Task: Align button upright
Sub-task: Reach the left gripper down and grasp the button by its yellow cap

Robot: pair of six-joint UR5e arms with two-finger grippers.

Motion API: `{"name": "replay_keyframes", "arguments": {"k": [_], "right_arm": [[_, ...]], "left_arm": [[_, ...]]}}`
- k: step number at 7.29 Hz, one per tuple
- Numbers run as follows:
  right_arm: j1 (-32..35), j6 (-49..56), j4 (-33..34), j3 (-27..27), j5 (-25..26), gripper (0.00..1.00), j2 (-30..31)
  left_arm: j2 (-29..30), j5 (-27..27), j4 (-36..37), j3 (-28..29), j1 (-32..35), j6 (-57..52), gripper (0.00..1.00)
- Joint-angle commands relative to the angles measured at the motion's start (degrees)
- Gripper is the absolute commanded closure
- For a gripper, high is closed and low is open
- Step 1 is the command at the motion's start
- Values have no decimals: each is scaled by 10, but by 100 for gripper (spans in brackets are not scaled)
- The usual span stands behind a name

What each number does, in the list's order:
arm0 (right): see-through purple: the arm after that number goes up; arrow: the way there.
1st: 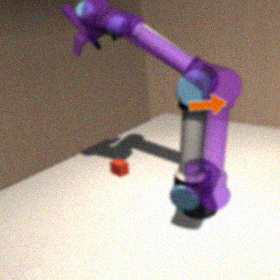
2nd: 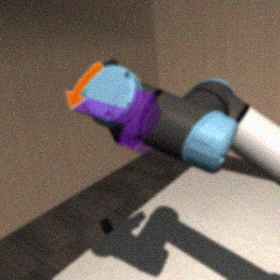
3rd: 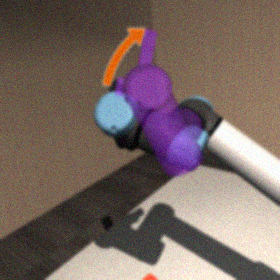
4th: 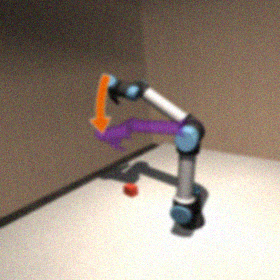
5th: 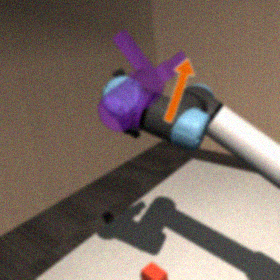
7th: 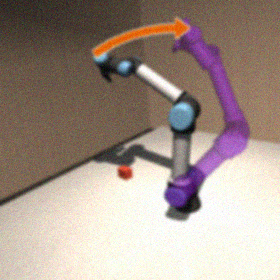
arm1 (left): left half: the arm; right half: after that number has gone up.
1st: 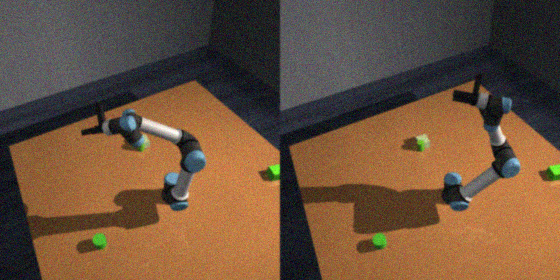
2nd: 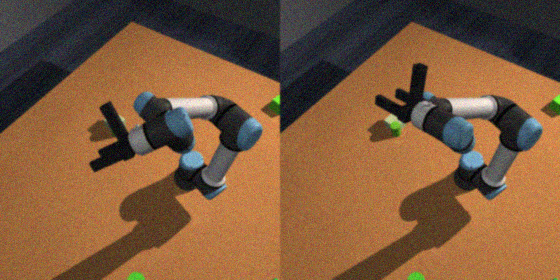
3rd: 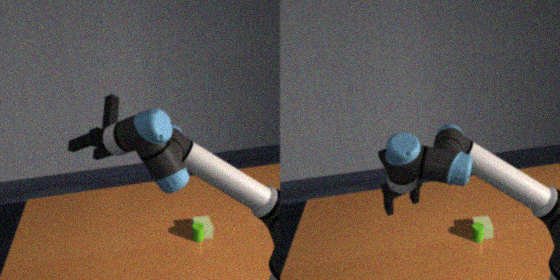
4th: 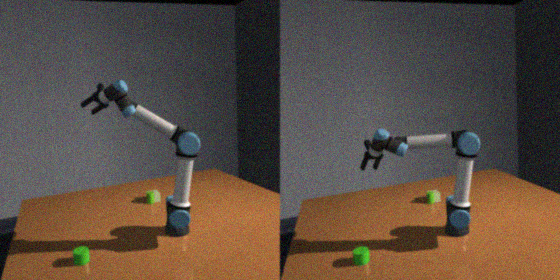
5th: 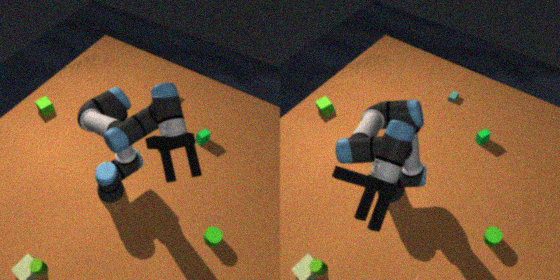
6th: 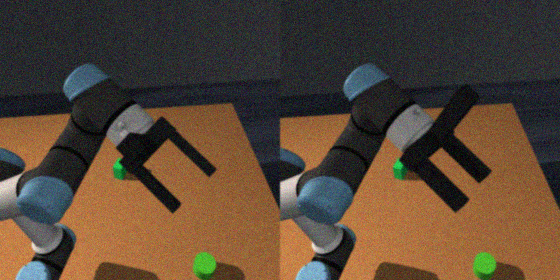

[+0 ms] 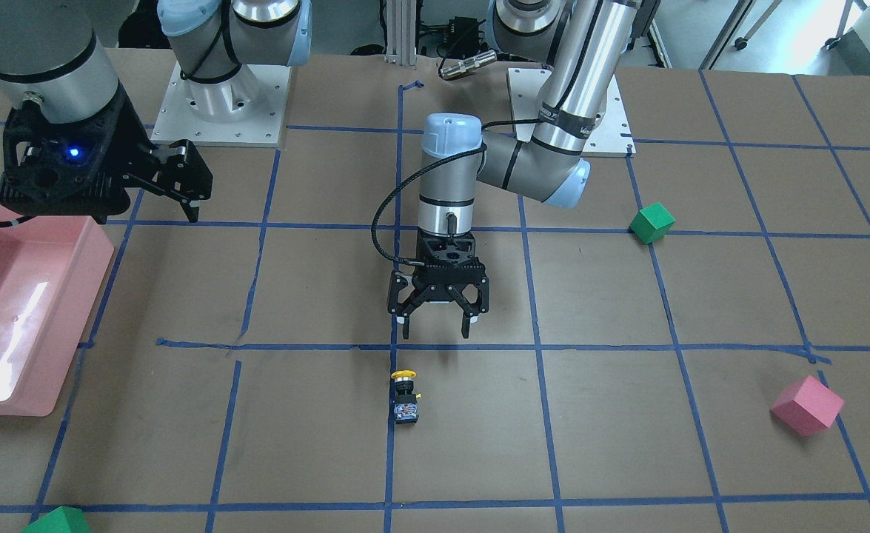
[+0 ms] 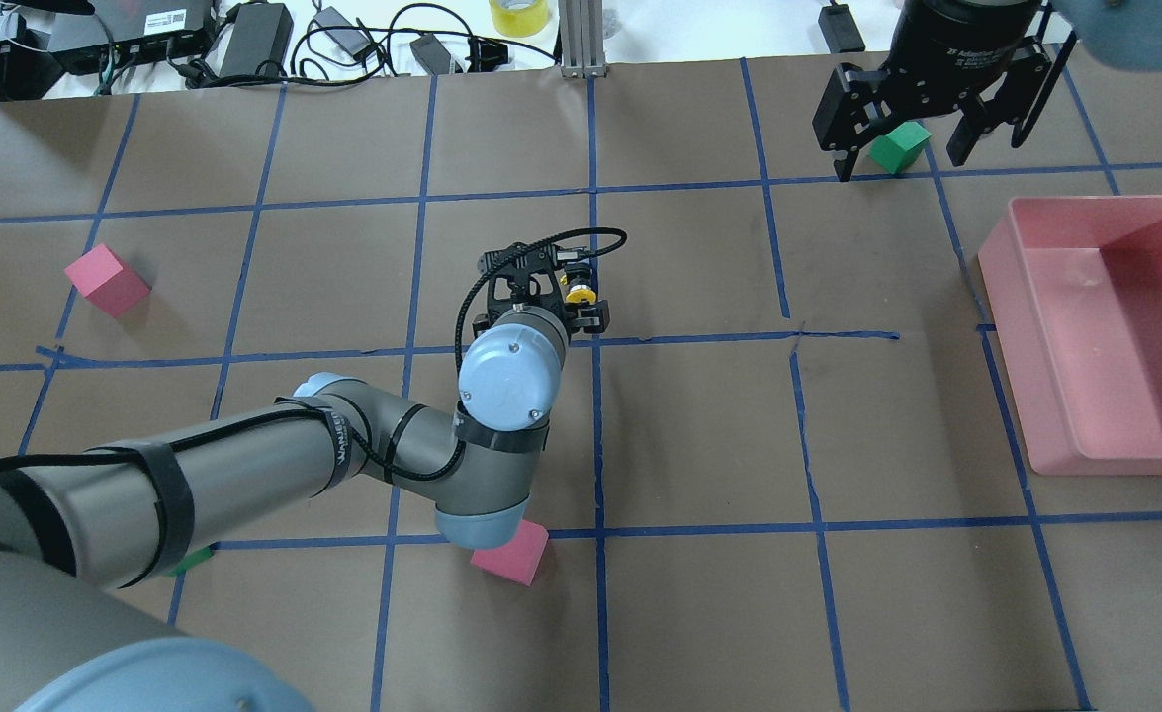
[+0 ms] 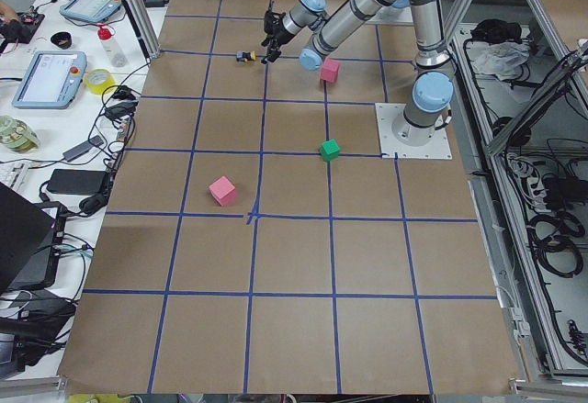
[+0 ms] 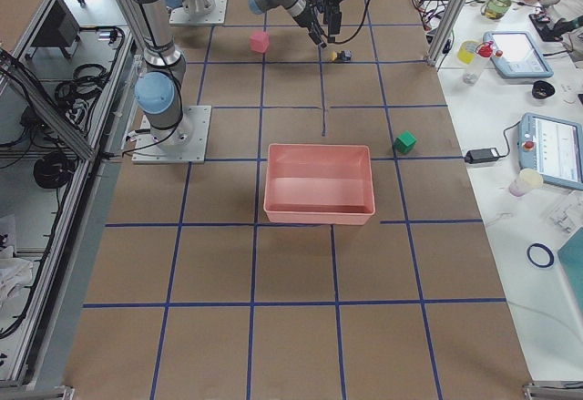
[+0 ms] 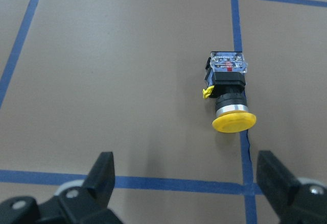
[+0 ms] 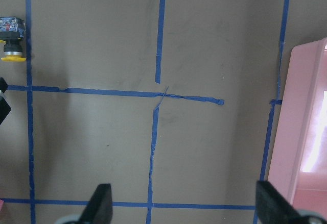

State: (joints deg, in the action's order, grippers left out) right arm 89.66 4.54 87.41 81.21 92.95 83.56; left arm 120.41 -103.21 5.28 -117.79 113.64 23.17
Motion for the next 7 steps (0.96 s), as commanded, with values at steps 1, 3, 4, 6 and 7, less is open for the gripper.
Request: {"name": "replay_keyframes", "arguments": {"k": [1, 3, 4, 6, 7], "right_arm": [[1, 0, 2, 0, 0, 0, -1], [1, 0, 0, 1, 0, 0, -1], [1, -1, -5, 1, 0, 0, -1], [1, -1, -6, 7, 1, 0, 0], [0, 0, -5, 7, 1, 0, 0]], "left_arm": [[50, -13, 3, 46, 12, 0, 1], [75, -14, 42, 48, 12, -2, 2], [79, -13, 44, 55, 12, -2, 2], [85, -13, 44, 66, 14, -2, 5], [87, -12, 44, 66, 14, -2, 11]]}}
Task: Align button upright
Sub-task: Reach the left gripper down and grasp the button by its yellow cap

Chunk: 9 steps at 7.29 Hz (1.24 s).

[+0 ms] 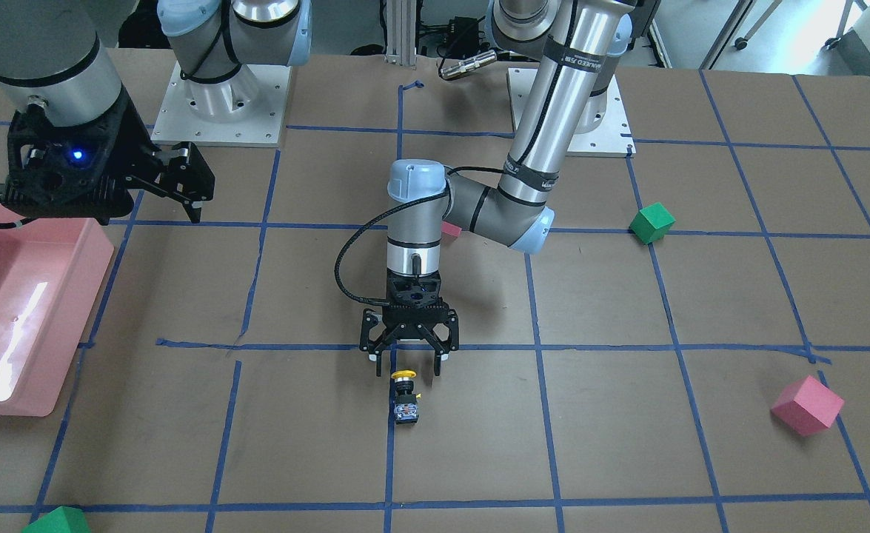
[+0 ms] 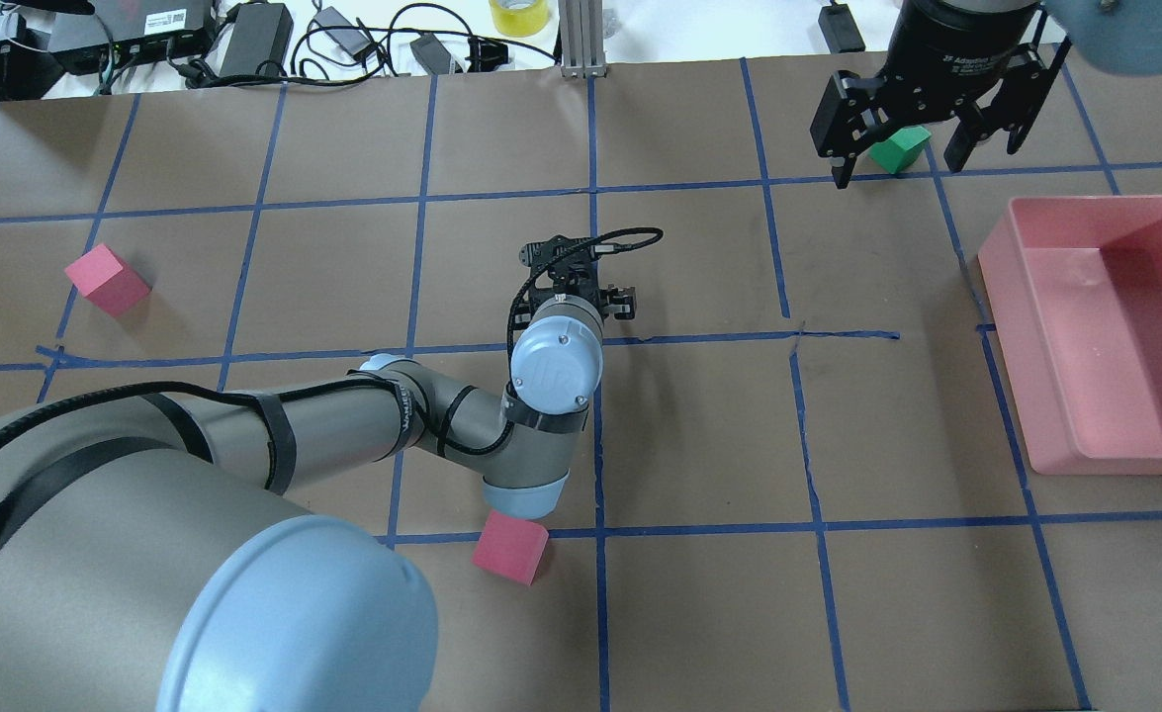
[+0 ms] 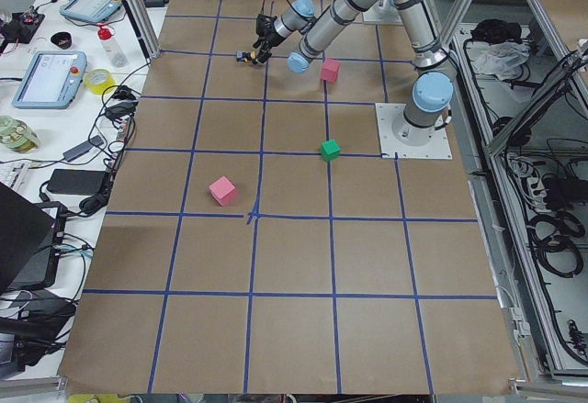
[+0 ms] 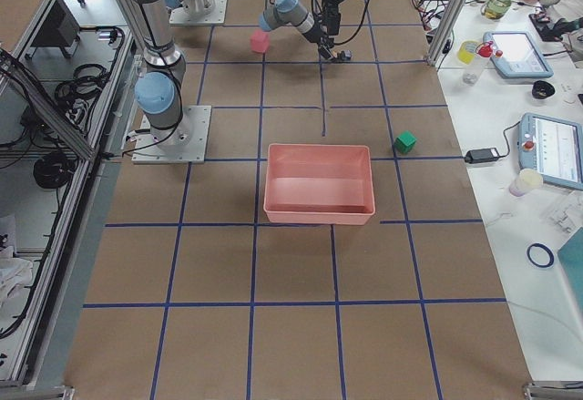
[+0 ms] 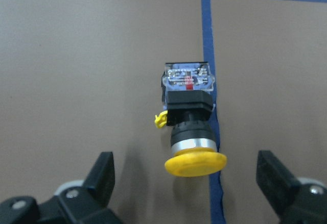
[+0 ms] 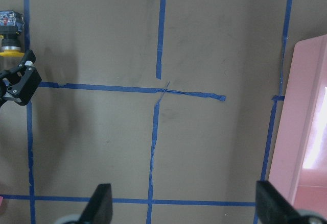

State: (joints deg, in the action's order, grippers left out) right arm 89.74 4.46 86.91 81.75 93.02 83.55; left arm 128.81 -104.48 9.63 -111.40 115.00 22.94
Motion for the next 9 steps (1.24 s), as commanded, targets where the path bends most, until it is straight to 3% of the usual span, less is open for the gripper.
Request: {"name": "replay_keyframes", "arguments": {"k": [1, 3, 6, 7, 9], "right_arm": [[0, 1, -1, 2, 1, 0, 0], [0, 1, -1, 3, 1, 0, 0], [0, 1, -2, 3, 1, 0, 0], [0, 1, -2, 3, 1, 0, 0], [0, 1, -2, 3, 1, 0, 0]], "left_arm": [[6, 0, 0, 2, 3, 0, 13], [6, 0, 0, 2, 4, 0, 30], [5, -1, 0, 3, 4, -2, 74], [1, -1, 0, 3, 4, -2, 81], [-16, 1, -2, 3, 4, 5, 80]]}}
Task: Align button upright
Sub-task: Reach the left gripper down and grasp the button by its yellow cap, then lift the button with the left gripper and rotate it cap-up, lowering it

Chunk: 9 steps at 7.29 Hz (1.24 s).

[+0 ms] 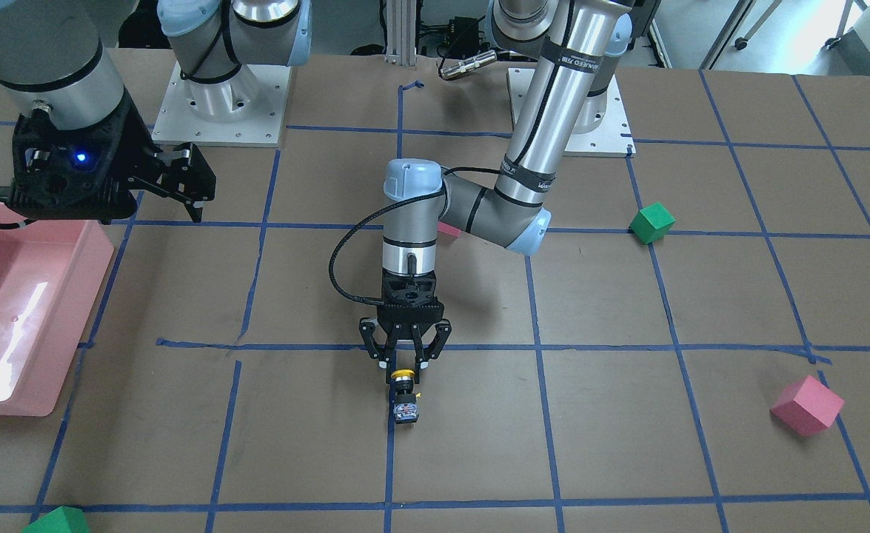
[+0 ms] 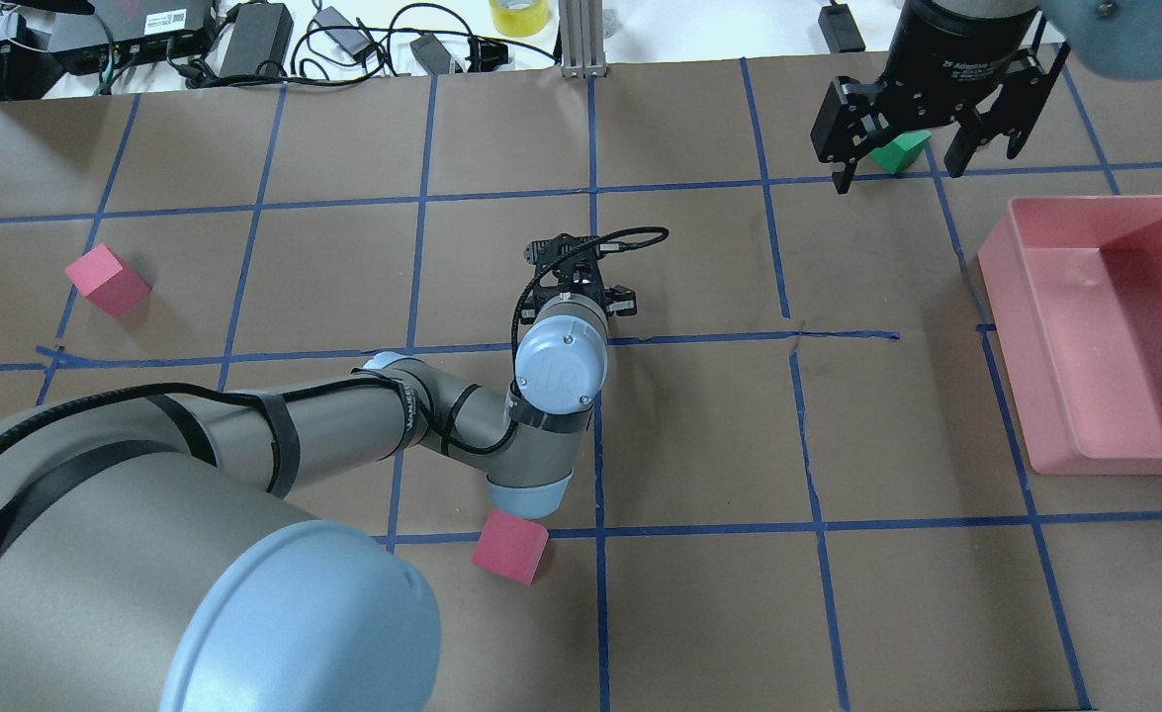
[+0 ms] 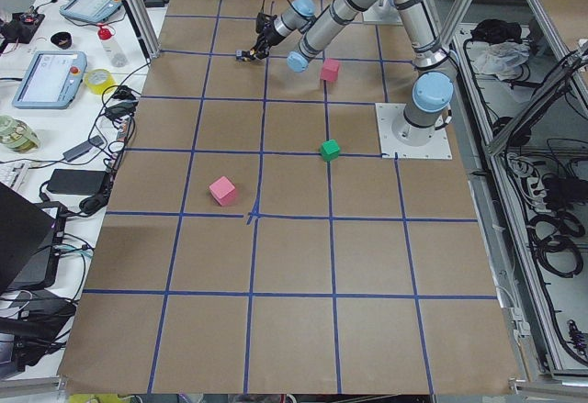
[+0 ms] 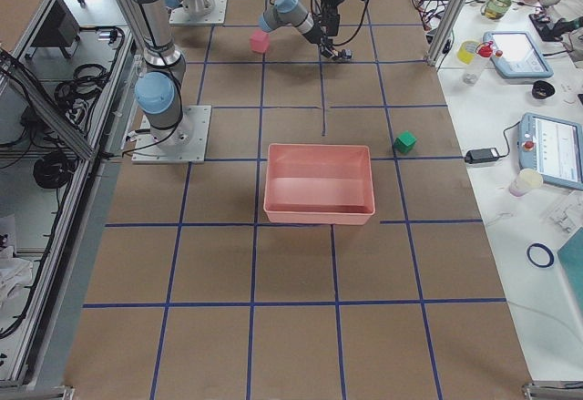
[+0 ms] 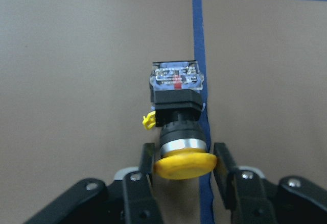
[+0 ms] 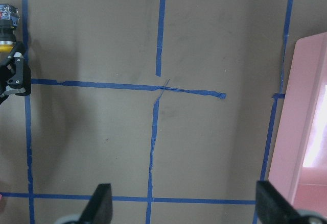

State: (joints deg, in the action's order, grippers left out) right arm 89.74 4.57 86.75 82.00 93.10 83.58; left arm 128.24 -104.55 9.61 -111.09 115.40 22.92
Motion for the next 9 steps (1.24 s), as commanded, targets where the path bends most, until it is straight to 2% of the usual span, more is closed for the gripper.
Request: {"name": "replay_keyframes", "arguments": {"k": [1, 2, 3, 5, 6, 7, 8, 9], "right_arm": [[0, 0, 0, 0, 0, 0, 0], [0, 1, 0, 0, 0, 0, 0], [0, 1, 0, 1, 0, 0, 0], [0, 0, 0, 1, 1, 0, 0], [0, 1, 0, 1, 1, 0, 0], [0, 1, 0, 1, 1, 0, 0], [0, 1, -1, 1, 1, 0, 0], [0, 1, -1, 1, 1, 0, 0]], "left_arm": [[-26, 3, -6, 2, -1, 19, 78], [-41, 3, -21, 11, -3, 29, 73], [-63, 3, -93, 36, -12, 42, 69], [-112, 10, -298, 95, -32, 63, 71], [-127, 57, -368, 113, -49, 89, 69], [-148, 137, -461, 127, -87, 136, 71], [-162, 180, -557, 145, -98, 206, 82], [-165, 225, -620, 160, -99, 303, 99]]}}
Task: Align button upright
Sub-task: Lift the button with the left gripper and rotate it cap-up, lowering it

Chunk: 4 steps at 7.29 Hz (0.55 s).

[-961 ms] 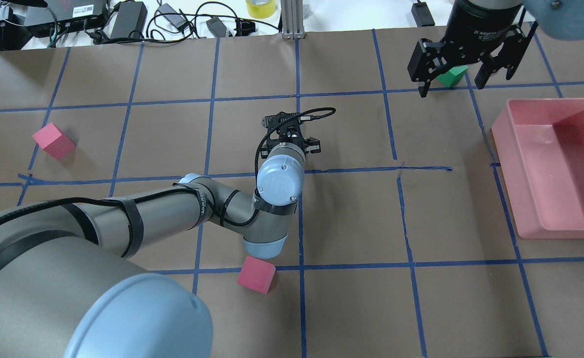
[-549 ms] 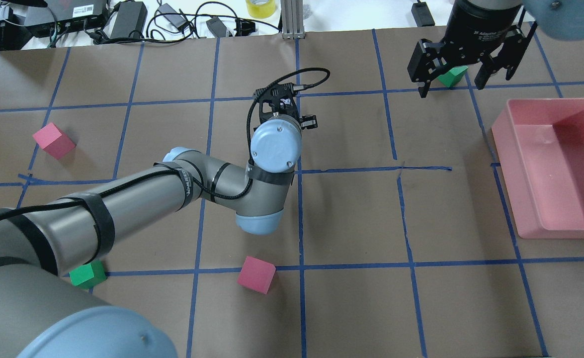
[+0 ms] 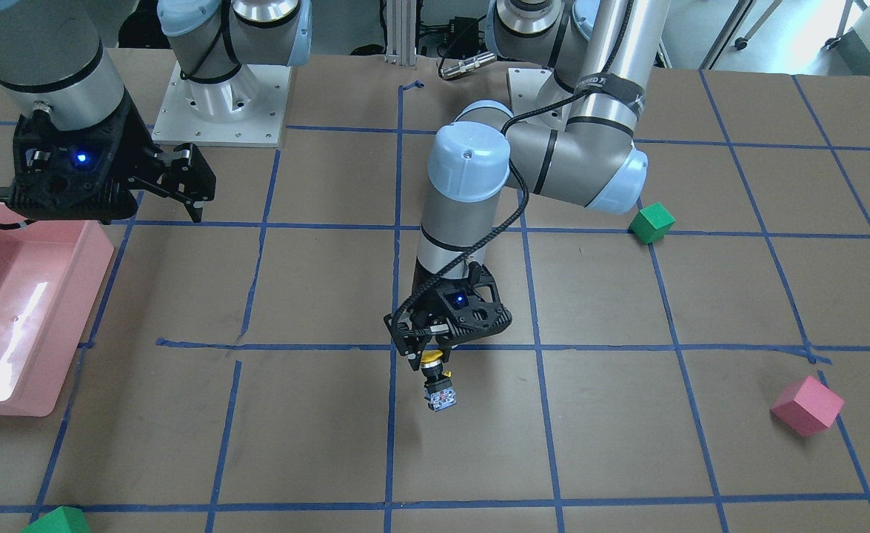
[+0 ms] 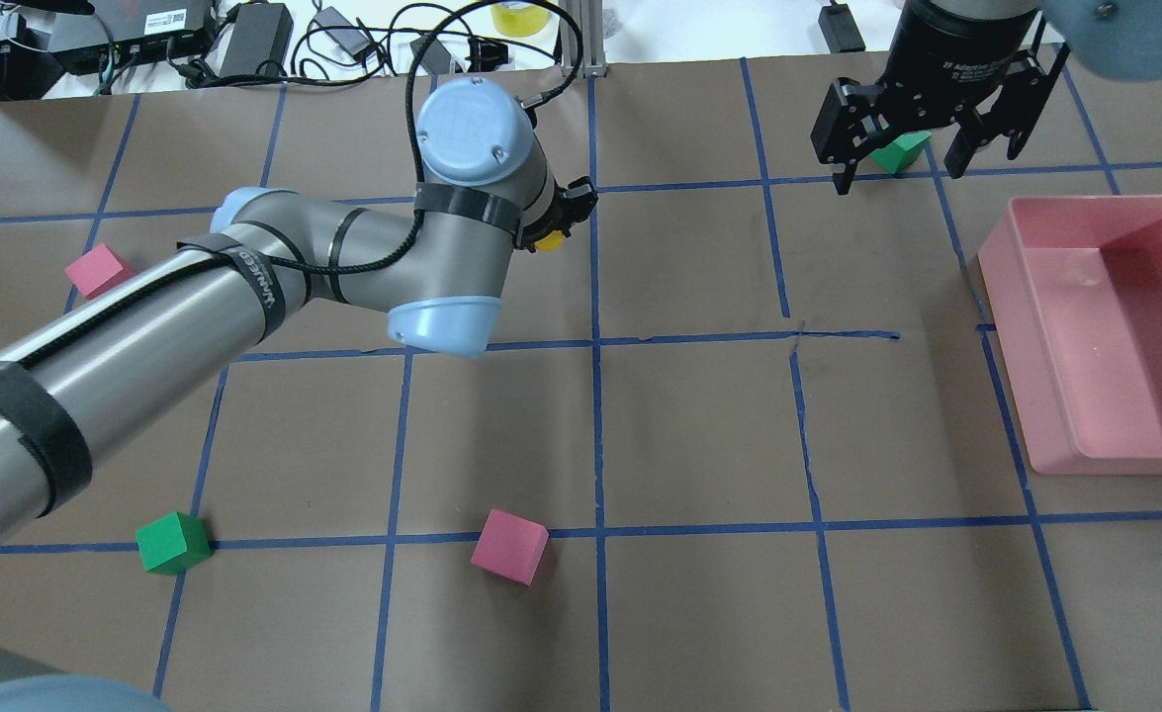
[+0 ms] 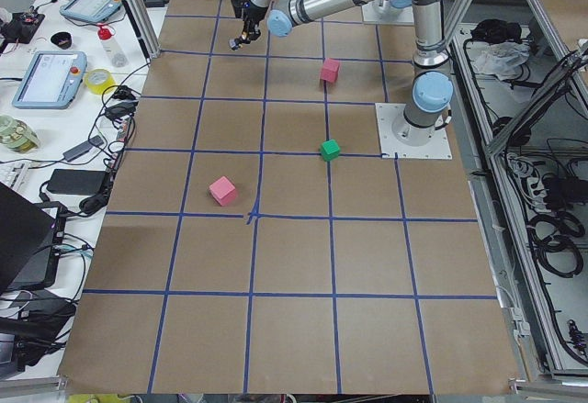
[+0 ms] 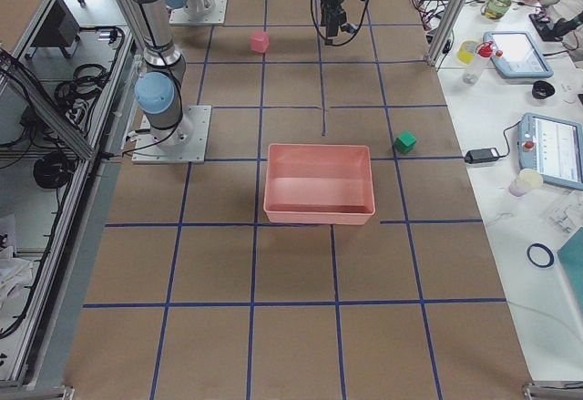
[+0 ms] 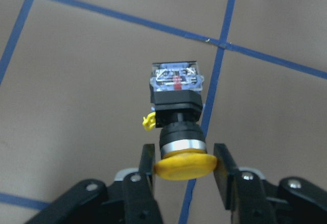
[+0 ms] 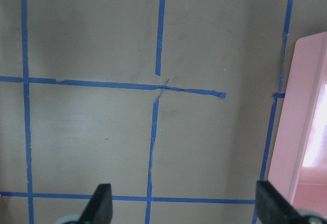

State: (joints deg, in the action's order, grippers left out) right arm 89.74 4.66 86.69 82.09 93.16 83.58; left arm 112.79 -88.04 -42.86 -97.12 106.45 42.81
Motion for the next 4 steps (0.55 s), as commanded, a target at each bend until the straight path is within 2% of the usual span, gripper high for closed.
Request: {"name": "replay_keyframes", "arguments": {"k": [1, 2, 3, 4], "right_arm": [[0, 0, 0, 0, 0, 0, 0], [0, 0, 0, 0, 0, 0, 0], [0, 0, 0, 0, 0, 0, 0], [0, 0, 1, 0, 0, 0, 0]], "left_arm": [[-3, 73, -113, 23, -8, 191, 100], [1, 108, -113, 23, -8, 307, 100], [8, 120, -113, 20, -8, 371, 100], [20, 133, -113, 18, -9, 386, 100]]}}
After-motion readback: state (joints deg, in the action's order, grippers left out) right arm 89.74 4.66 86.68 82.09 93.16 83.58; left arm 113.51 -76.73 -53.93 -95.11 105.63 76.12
